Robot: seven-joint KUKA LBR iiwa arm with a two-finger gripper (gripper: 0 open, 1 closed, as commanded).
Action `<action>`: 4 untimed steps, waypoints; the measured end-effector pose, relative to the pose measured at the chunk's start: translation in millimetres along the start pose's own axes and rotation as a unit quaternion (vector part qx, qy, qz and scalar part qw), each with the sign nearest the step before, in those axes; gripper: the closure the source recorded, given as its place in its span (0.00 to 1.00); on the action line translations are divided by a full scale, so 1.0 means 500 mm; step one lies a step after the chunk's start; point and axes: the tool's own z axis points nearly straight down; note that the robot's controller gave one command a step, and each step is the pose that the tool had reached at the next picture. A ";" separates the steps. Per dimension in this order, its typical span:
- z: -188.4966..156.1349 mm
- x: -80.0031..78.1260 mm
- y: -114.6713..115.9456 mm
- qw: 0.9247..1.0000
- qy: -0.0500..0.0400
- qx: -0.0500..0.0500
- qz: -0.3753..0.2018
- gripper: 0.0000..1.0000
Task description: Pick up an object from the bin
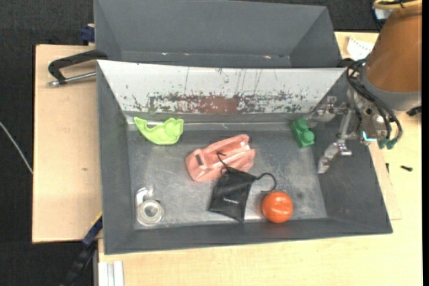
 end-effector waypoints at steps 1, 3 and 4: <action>-0.008 -0.003 0.001 1.000 -0.004 0.001 -0.001 0.00; 0.313 -0.025 0.063 0.994 -0.007 0.002 -0.112 1.00; 0.215 -0.030 0.062 0.993 -0.003 0.001 -0.122 1.00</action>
Offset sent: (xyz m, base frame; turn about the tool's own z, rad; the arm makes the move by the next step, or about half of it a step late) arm 0.0082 0.0316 -0.1614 -0.2252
